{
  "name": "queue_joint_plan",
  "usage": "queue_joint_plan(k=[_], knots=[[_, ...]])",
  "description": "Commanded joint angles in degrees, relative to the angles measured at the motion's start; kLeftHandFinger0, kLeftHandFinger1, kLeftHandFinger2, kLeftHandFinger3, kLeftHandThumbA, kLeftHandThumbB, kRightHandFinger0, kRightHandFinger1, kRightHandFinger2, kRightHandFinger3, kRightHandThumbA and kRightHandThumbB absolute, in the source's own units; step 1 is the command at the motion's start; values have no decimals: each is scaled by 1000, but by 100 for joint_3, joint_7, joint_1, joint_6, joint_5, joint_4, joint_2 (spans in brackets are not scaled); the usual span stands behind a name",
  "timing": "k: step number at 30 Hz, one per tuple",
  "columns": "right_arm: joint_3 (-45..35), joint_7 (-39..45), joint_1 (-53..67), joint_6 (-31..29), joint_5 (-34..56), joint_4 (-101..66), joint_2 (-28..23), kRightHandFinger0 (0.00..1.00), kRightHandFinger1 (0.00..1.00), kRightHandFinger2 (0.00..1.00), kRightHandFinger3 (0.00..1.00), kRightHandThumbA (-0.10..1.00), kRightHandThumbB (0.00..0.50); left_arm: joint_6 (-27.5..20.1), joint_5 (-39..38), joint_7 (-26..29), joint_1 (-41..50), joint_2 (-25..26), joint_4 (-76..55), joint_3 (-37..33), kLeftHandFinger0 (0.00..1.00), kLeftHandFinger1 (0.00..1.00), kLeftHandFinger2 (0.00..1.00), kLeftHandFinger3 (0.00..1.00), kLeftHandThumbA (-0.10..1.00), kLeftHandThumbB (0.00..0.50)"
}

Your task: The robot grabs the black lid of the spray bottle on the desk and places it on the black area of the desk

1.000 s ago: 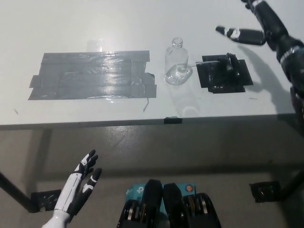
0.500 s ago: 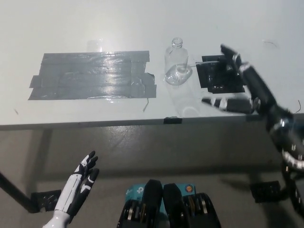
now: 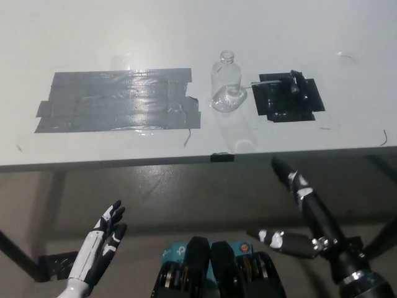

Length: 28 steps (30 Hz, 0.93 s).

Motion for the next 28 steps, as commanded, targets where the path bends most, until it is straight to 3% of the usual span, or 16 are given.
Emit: queue_joint_plan(k=[1,7,10,15,28], knots=[[93,-187,-143,-581,-300,384,42,1000,1000,1000,1000,890,219,-258,-70,107,66,0,-178,75,1000,1000,1000,1000,935,28],[79,-150,-66,-764,-228,765,9,1000,1000,1000,1000,841,189,-306,-25,122,227,-15,-262,60,1000,1000,1000,1000,933,18],[60,-155,-1,-784,-195,843,22,1000,1000,1000,1000,816,198,-273,-17,104,312,-9,-353,50,1000,1000,1000,1000,912,0],[66,-200,-40,-775,-312,901,10,1000,1000,1000,1000,832,214,-317,41,106,254,31,-326,41,1000,1000,1000,1000,926,16],[74,-142,50,-792,-314,901,19,1000,1000,1000,1000,813,191,-295,47,97,433,1,-376,22,1000,1000,1000,1000,914,0]])
